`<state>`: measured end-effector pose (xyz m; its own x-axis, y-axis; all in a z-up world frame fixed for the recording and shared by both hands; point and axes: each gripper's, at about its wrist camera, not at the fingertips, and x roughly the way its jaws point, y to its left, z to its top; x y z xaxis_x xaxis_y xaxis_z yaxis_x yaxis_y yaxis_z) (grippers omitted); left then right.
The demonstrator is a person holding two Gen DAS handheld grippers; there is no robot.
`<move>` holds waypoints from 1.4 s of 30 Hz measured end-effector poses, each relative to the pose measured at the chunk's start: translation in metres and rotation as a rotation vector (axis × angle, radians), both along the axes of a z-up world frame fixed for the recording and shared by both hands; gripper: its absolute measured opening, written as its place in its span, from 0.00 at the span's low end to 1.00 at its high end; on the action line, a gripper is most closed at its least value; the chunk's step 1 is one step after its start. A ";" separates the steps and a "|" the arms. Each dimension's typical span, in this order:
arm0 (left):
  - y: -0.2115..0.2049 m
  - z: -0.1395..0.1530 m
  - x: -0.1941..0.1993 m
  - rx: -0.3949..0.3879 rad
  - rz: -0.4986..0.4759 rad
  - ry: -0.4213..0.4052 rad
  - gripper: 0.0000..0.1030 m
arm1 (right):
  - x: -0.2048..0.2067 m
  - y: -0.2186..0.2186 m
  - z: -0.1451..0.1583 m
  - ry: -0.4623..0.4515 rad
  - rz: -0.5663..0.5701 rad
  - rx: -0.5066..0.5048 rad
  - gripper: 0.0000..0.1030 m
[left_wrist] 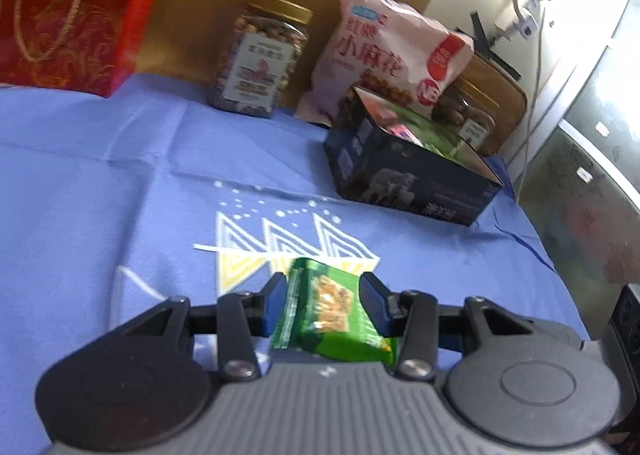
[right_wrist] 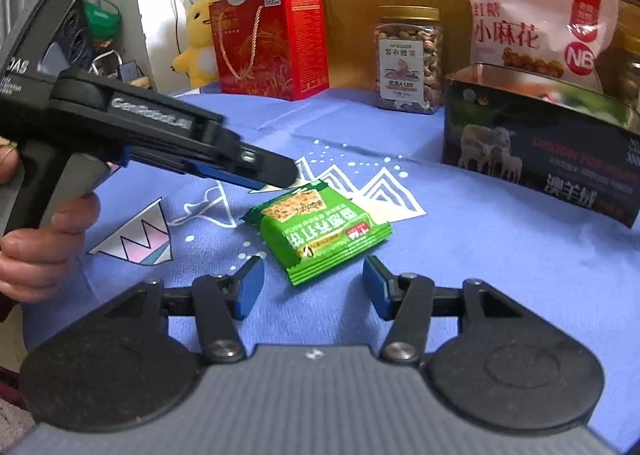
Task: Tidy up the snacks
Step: 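Grasp the green cookie pack with the left gripper while the right gripper pinches it too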
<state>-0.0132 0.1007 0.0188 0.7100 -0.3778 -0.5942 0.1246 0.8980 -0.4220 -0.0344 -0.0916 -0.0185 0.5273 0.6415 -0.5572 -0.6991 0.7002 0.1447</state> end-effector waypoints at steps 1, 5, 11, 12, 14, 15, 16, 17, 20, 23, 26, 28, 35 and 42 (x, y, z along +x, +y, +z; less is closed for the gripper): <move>-0.004 -0.002 0.002 0.006 -0.009 0.006 0.40 | 0.001 0.003 -0.001 -0.007 0.003 -0.010 0.56; -0.015 -0.007 0.001 0.065 -0.009 0.003 0.40 | 0.001 0.009 -0.004 -0.037 0.003 -0.031 0.57; -0.010 -0.011 -0.002 0.043 -0.002 0.010 0.39 | -0.003 0.014 -0.008 -0.084 -0.004 -0.045 0.58; -0.009 -0.011 -0.002 0.037 0.000 0.012 0.38 | -0.003 0.013 -0.008 -0.081 -0.005 -0.041 0.58; -0.009 -0.010 -0.002 0.034 -0.001 0.015 0.36 | -0.003 0.012 -0.008 -0.079 -0.007 -0.035 0.57; -0.010 -0.010 -0.003 0.034 -0.002 0.016 0.36 | -0.003 0.012 -0.008 -0.082 -0.008 -0.036 0.57; -0.010 -0.009 -0.004 0.034 -0.005 0.015 0.36 | -0.004 0.013 -0.008 -0.085 -0.010 -0.037 0.57; -0.011 -0.009 -0.006 0.032 -0.012 0.015 0.36 | -0.005 0.012 -0.008 -0.087 -0.011 -0.036 0.56; -0.014 -0.007 -0.010 0.031 -0.023 0.012 0.36 | -0.006 0.012 -0.008 -0.087 -0.015 -0.032 0.56; -0.015 -0.008 -0.013 0.029 -0.021 0.012 0.36 | -0.008 0.011 -0.008 -0.084 -0.016 -0.026 0.56; -0.017 -0.009 -0.016 0.024 -0.021 0.016 0.36 | -0.011 0.008 -0.008 -0.081 -0.014 -0.020 0.56; -0.020 -0.009 -0.017 0.027 -0.024 0.015 0.35 | -0.013 0.006 -0.007 -0.075 -0.017 -0.014 0.56; -0.035 -0.010 -0.020 0.016 -0.067 0.019 0.35 | -0.018 -0.009 -0.008 -0.058 -0.037 0.004 0.56; -0.069 -0.009 -0.009 0.019 -0.164 0.026 0.35 | -0.018 -0.039 -0.009 -0.044 -0.128 0.017 0.56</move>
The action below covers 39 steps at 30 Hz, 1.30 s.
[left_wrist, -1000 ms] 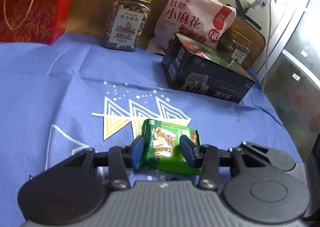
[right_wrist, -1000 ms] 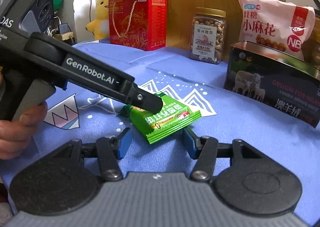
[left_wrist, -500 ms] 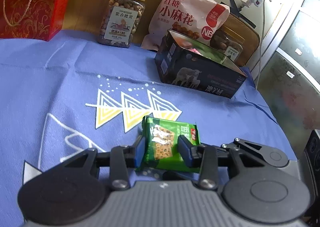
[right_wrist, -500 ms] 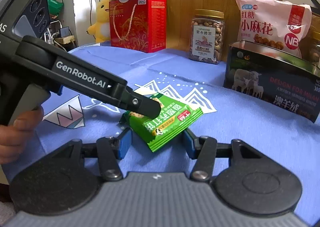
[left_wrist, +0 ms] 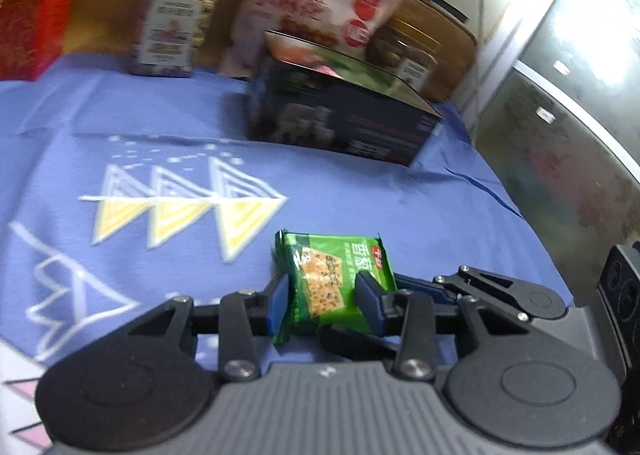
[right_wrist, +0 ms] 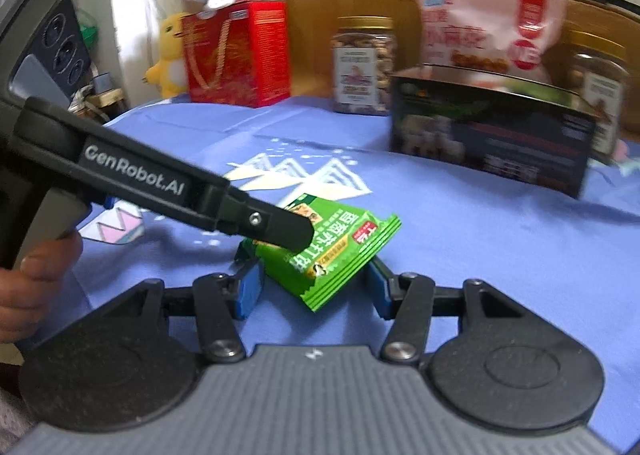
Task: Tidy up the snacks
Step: 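Grasp the green cookie pack with the left gripper while the right gripper pinches it too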
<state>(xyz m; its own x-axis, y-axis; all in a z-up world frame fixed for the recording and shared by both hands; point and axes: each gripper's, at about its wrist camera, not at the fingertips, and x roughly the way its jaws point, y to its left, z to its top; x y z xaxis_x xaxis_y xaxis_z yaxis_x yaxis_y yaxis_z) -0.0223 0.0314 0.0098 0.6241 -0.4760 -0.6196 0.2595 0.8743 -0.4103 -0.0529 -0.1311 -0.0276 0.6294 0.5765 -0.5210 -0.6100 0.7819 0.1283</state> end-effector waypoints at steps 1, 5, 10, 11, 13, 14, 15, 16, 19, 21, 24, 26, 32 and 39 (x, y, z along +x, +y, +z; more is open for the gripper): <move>-0.006 0.000 0.002 0.004 -0.014 0.000 0.35 | 0.001 -0.006 0.000 0.008 -0.017 0.006 0.56; -0.031 0.001 0.013 0.010 -0.073 0.009 0.36 | 0.001 -0.028 -0.002 0.017 -0.078 0.018 0.57; -0.063 0.001 0.025 0.024 -0.142 0.016 0.36 | 0.001 -0.058 -0.004 0.032 -0.150 0.045 0.57; -0.070 0.001 0.027 0.028 -0.157 0.016 0.36 | 0.001 -0.064 -0.005 0.032 -0.165 0.049 0.57; -0.082 0.002 0.031 0.036 -0.182 0.018 0.36 | -0.001 -0.074 -0.006 0.033 -0.193 0.057 0.57; -0.088 0.003 0.033 0.042 -0.196 0.017 0.37 | -0.001 -0.078 -0.007 0.032 -0.204 0.059 0.57; -0.092 0.003 0.035 0.048 -0.205 0.017 0.38 | -0.001 -0.083 -0.007 0.031 -0.214 0.061 0.57; -0.096 0.004 0.036 0.052 -0.214 0.017 0.40 | -0.002 -0.086 -0.007 0.028 -0.224 0.062 0.57; -0.103 0.006 0.041 0.070 -0.231 0.022 0.43 | -0.003 -0.096 -0.008 0.017 -0.252 0.058 0.57; -0.105 0.007 0.044 0.081 -0.228 0.025 0.45 | -0.004 -0.100 -0.008 0.000 -0.270 0.040 0.58; -0.108 0.005 0.048 0.092 -0.235 0.035 0.46 | -0.005 -0.106 -0.009 -0.019 -0.289 0.011 0.68; -0.113 0.004 0.050 0.109 -0.244 0.038 0.46 | -0.006 -0.109 -0.010 -0.031 -0.312 0.003 0.70; -0.134 0.006 0.049 0.191 -0.265 0.009 0.49 | -0.006 -0.114 -0.010 -0.021 -0.316 0.006 0.70; -0.138 0.008 0.044 0.222 -0.249 -0.008 0.50 | -0.007 -0.095 -0.012 -0.049 -0.258 -0.082 0.69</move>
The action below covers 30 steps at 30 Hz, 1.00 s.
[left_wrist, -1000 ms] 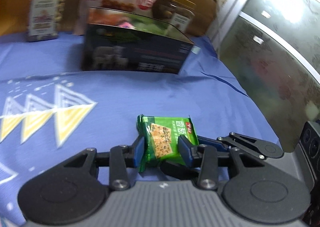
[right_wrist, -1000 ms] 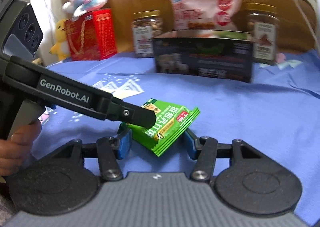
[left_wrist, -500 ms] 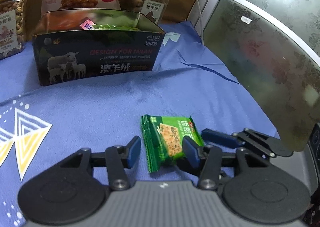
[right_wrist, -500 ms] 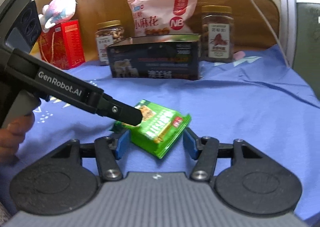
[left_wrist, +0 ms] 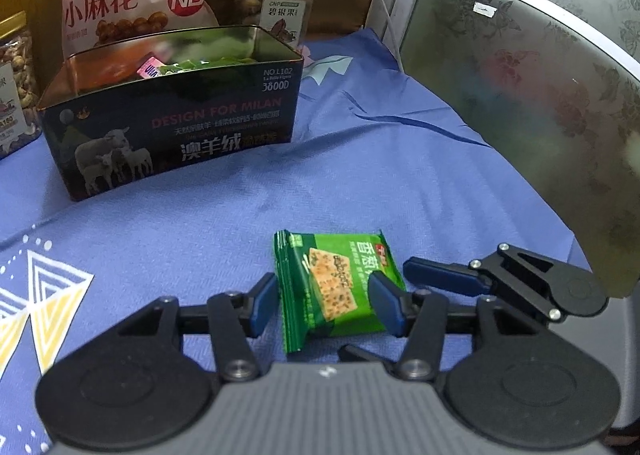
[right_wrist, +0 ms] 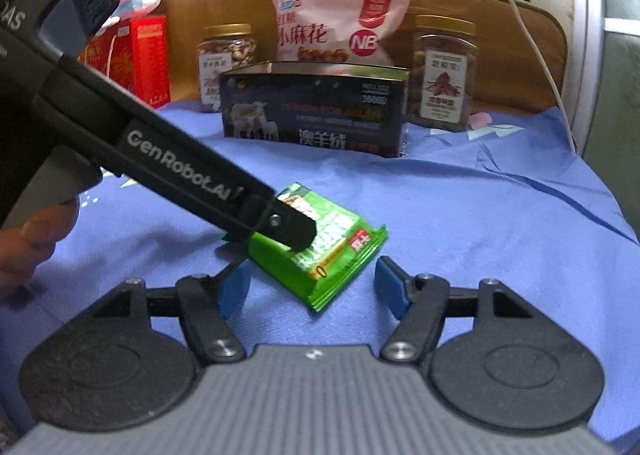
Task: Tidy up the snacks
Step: 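Grasp the green cookie pack with the left gripper while the right gripper pinches it too, then lift the green cookie pack over the tin box with both grippers and release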
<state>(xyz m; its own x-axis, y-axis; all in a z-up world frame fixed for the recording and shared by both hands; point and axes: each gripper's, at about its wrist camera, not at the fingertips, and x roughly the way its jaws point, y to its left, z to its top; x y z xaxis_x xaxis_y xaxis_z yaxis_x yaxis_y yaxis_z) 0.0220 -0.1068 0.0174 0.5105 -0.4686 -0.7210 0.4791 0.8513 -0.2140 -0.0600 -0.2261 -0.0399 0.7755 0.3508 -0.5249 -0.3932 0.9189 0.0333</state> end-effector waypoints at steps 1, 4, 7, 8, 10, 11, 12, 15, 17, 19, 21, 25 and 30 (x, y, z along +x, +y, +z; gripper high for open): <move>0.000 0.000 -0.001 0.002 0.002 -0.003 0.50 | 0.000 0.000 0.000 0.002 0.002 0.003 0.69; -0.001 0.000 -0.003 0.008 0.008 -0.011 0.50 | 0.002 0.003 0.000 0.005 0.001 0.006 0.69; 0.000 0.000 -0.003 0.008 0.012 -0.011 0.50 | 0.003 0.003 0.000 0.004 -0.012 0.013 0.65; 0.000 0.000 -0.002 0.006 0.013 -0.010 0.50 | 0.004 0.002 -0.001 0.007 -0.013 0.017 0.65; 0.000 0.000 -0.002 0.004 0.014 -0.009 0.50 | 0.003 0.003 0.000 0.006 -0.013 0.013 0.65; 0.000 0.000 -0.002 0.004 0.015 -0.009 0.50 | 0.003 0.004 0.000 0.005 -0.013 0.008 0.65; 0.001 0.000 -0.003 0.003 0.015 -0.010 0.50 | 0.003 0.004 0.000 0.006 -0.014 0.006 0.66; 0.001 -0.001 -0.003 -0.001 0.018 -0.010 0.50 | 0.005 0.004 0.000 0.018 -0.023 0.009 0.68; 0.001 -0.001 -0.003 -0.005 0.019 -0.009 0.50 | 0.005 0.004 0.000 0.019 -0.024 0.010 0.68; 0.002 -0.001 -0.004 -0.008 0.020 -0.009 0.50 | 0.005 0.005 0.000 0.017 -0.023 0.006 0.67; 0.002 -0.001 -0.004 -0.011 0.020 -0.011 0.48 | 0.004 0.005 0.000 0.012 -0.020 0.002 0.65; 0.001 -0.001 -0.006 -0.017 0.000 -0.006 0.44 | 0.001 0.007 0.000 -0.007 -0.019 -0.014 0.62; -0.001 0.002 -0.009 0.007 -0.011 -0.031 0.44 | -0.003 0.008 0.000 -0.032 -0.023 -0.013 0.53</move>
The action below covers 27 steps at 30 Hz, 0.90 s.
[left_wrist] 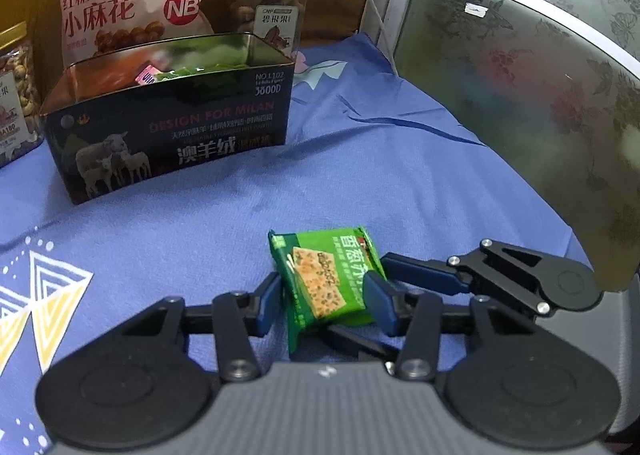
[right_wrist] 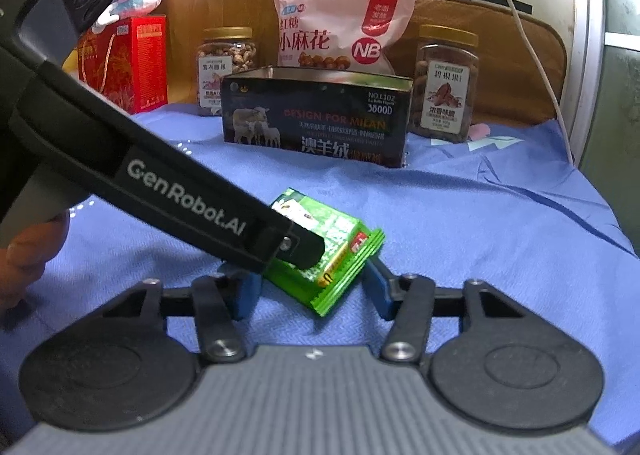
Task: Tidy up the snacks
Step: 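Lift the green cookie pack over the tin box with both grippers and release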
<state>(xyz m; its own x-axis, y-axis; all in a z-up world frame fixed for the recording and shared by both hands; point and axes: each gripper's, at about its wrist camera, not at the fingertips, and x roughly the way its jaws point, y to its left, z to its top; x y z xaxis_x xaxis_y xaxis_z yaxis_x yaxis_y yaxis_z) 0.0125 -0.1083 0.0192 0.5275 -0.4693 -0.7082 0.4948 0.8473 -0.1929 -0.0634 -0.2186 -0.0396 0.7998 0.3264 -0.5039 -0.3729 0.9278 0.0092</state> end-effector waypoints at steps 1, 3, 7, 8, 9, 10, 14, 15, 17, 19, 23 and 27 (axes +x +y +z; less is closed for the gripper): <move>0.001 0.001 0.000 0.002 0.003 -0.002 0.43 | 0.000 -0.001 0.000 -0.001 0.000 0.009 0.53; 0.003 0.004 0.000 0.000 0.006 -0.008 0.41 | 0.000 0.000 0.002 -0.004 -0.002 0.021 0.49; 0.011 0.016 0.000 -0.037 0.006 -0.034 0.39 | 0.002 0.000 0.010 -0.030 -0.012 0.047 0.42; 0.012 0.021 0.001 -0.044 0.005 -0.046 0.39 | 0.004 -0.001 0.013 -0.040 -0.015 0.059 0.42; 0.013 0.026 0.003 -0.049 0.006 -0.059 0.39 | 0.006 -0.002 0.018 -0.052 -0.018 0.070 0.42; 0.013 0.031 0.005 -0.054 0.006 -0.072 0.39 | 0.008 -0.002 0.022 -0.068 -0.019 0.074 0.42; 0.016 0.059 0.018 -0.065 0.010 -0.154 0.39 | 0.021 0.001 0.043 -0.165 -0.023 0.058 0.42; 0.016 0.065 0.022 -0.067 0.013 -0.173 0.39 | 0.026 0.001 0.049 -0.187 -0.021 0.052 0.42; 0.018 0.078 0.035 -0.077 0.021 -0.212 0.39 | 0.039 0.002 0.059 -0.236 -0.016 0.041 0.42; 0.021 0.086 0.051 -0.091 0.031 -0.228 0.39 | 0.056 0.002 0.066 -0.278 -0.016 0.029 0.42; 0.022 0.088 0.099 -0.111 0.075 -0.210 0.40 | 0.096 0.001 0.071 -0.290 -0.016 0.025 0.42; 0.019 0.077 0.137 -0.092 0.122 -0.184 0.39 | 0.137 0.003 0.063 -0.267 -0.023 0.014 0.42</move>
<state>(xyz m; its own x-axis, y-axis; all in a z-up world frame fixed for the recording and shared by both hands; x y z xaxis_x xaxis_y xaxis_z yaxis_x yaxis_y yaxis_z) 0.1491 -0.0895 0.0960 0.7007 -0.4522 -0.5518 0.4239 0.8860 -0.1878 0.0735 -0.2152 0.0230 0.9110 0.3116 -0.2700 -0.3423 0.9367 -0.0741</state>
